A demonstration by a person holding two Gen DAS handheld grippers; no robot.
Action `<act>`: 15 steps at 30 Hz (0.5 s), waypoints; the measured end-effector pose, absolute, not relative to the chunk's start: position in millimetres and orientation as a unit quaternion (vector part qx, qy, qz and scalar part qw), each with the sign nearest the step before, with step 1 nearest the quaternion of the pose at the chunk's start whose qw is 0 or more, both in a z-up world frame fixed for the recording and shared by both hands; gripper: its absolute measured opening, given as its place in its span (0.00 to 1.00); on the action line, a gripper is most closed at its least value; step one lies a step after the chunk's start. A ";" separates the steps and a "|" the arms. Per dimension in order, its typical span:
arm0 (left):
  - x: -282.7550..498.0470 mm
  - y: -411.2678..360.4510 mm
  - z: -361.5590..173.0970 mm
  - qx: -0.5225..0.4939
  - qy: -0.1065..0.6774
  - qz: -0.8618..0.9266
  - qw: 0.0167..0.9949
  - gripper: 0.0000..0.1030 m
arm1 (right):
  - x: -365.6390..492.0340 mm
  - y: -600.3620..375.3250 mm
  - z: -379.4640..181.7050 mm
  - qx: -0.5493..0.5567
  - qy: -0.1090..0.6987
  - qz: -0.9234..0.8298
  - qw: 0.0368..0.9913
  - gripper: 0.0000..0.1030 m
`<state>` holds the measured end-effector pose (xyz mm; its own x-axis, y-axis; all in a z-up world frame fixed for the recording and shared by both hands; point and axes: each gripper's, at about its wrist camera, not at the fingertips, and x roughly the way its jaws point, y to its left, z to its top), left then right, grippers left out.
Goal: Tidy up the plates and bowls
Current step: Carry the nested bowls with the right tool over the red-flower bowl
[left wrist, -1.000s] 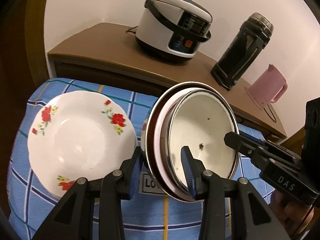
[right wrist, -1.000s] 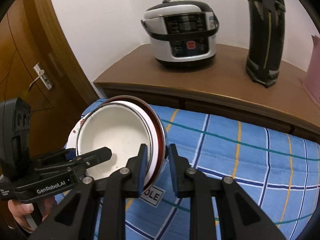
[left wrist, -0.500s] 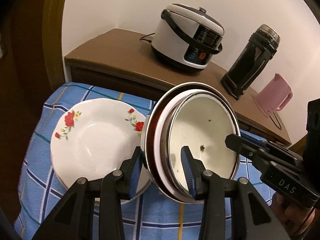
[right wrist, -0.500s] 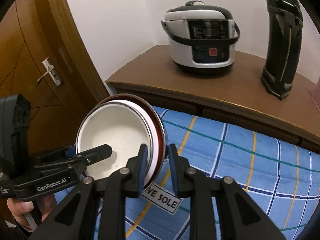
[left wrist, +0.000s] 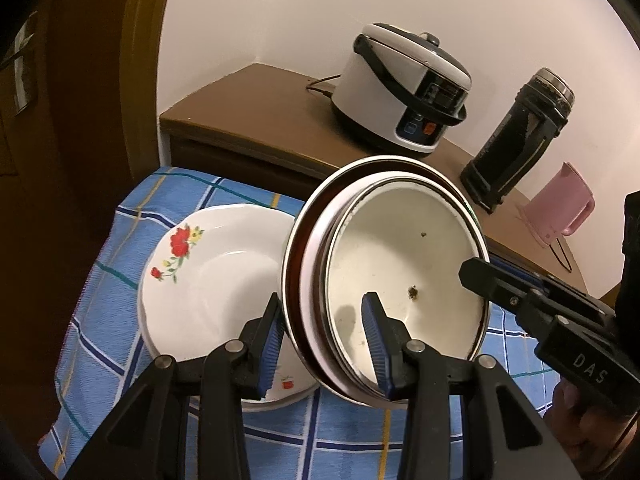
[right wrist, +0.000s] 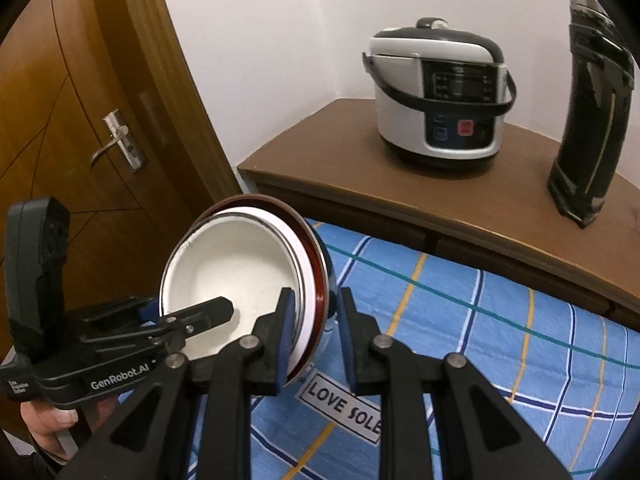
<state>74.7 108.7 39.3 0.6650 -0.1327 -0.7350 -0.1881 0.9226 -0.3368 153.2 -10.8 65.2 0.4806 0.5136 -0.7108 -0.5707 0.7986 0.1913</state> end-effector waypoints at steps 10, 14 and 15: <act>71.0 124.9 26.2 -0.202 0.423 0.033 0.883 0.40 | 161.1 14.6 55.8 -0.053 0.414 0.330 0.847 0.21; 69.1 133.1 20.6 -0.206 0.428 0.041 0.879 0.40 | 165.4 26.1 49.4 -0.060 0.422 0.336 0.840 0.21; 68.7 135.4 19.4 -0.208 0.429 0.044 0.878 0.40 | 166.1 29.1 47.8 -0.062 0.423 0.337 0.839 0.21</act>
<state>68.7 135.4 19.4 0.6281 -0.1017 -0.7714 -0.2549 0.9098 -0.3275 166.1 29.1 47.8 0.4149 0.5133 -0.7513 -0.6177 0.7652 0.1816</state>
